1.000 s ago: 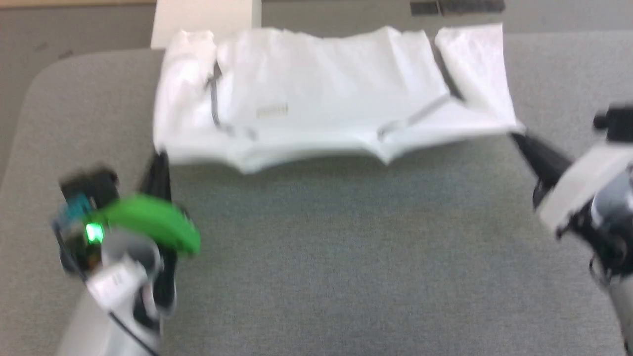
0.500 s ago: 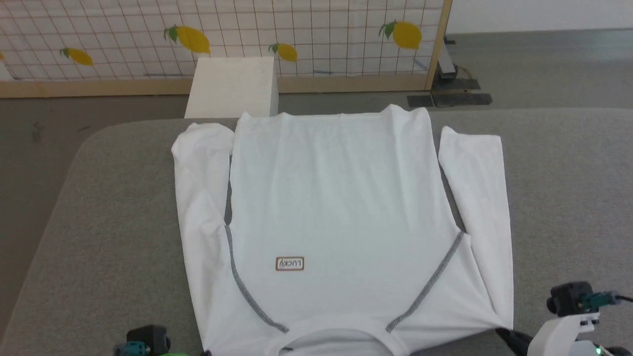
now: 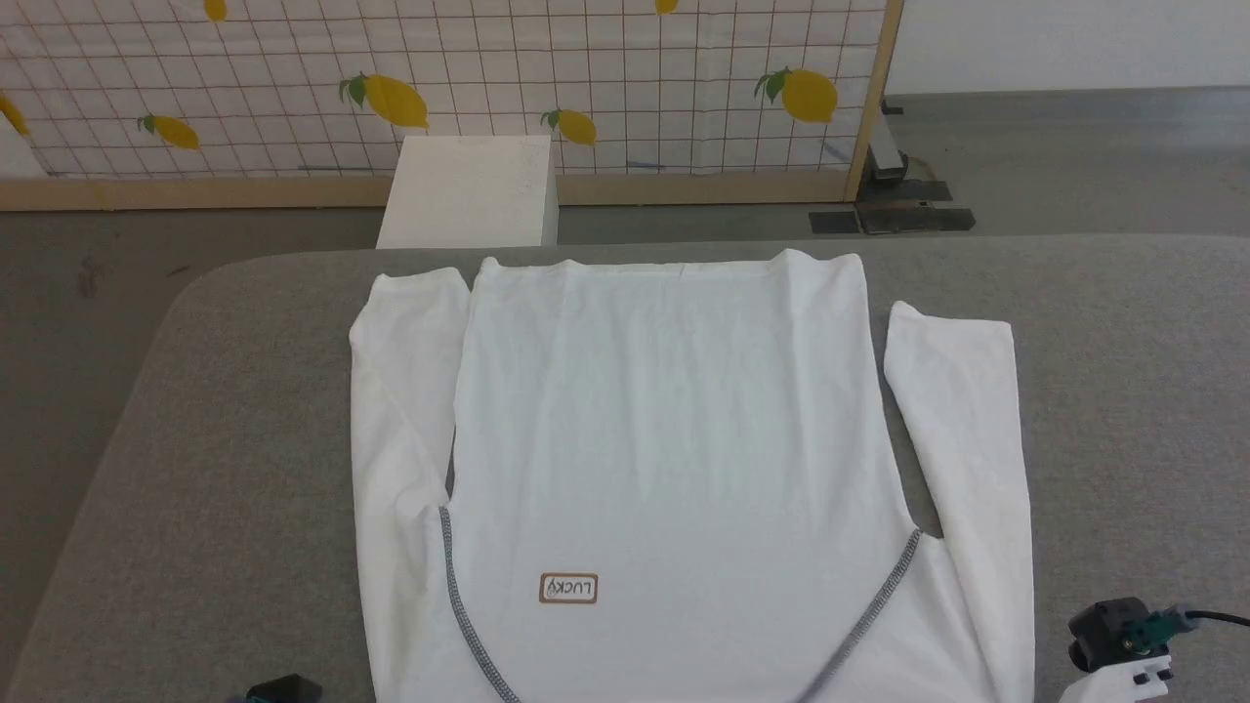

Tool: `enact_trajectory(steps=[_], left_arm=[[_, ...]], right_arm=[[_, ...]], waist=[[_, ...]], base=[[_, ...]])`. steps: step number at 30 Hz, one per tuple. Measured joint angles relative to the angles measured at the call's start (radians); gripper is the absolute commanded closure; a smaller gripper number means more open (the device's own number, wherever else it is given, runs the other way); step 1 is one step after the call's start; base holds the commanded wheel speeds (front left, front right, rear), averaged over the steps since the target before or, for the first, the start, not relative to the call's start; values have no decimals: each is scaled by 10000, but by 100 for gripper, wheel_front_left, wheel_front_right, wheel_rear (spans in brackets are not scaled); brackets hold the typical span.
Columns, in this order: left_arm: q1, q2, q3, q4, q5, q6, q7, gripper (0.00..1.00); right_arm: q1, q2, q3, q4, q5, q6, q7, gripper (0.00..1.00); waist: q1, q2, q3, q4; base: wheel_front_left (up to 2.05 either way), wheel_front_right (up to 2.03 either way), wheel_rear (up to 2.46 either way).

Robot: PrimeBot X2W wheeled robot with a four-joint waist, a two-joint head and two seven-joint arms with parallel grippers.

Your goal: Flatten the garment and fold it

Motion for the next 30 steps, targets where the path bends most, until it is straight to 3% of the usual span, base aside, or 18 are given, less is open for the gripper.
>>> enact_trajectory(steps=[8,12,15,19,24,30], left_arm=[[-8,274,357,-1016,-92,278,261,0],[-63,499,882,-1885,69,704,-38,0],[-428,364,1465,-2516,136,596,-1350,0],[-1293,130,1864,-2759,719,102,-3428,0],[-2271,-82,1795,-2522,1613,-606,-5864,0],[-3159,-650,1624,-2270,2731,-815,-6890,0]], right_arm=[[-22,19,-433,-907,38,-4,251,0],[-401,291,-1572,-1344,153,-4,84,0],[-1233,594,-2516,-1354,-167,-6,-295,0],[-2797,786,-3333,-918,-546,-6,-637,0],[-4951,537,-3496,305,-907,-6,-719,0],[-7810,-148,-3212,2487,-1939,-6,-546,0]], waist=[[0,0,74,-51],[0,0,196,-69],[0,0,358,-86],[1,0,741,-87],[1,0,1489,-79],[2,0,2798,-5]], base=[[0,0,0],[0,0,0],[0,0,0],[0,0,0],[0,0,0],[0,0,0]])
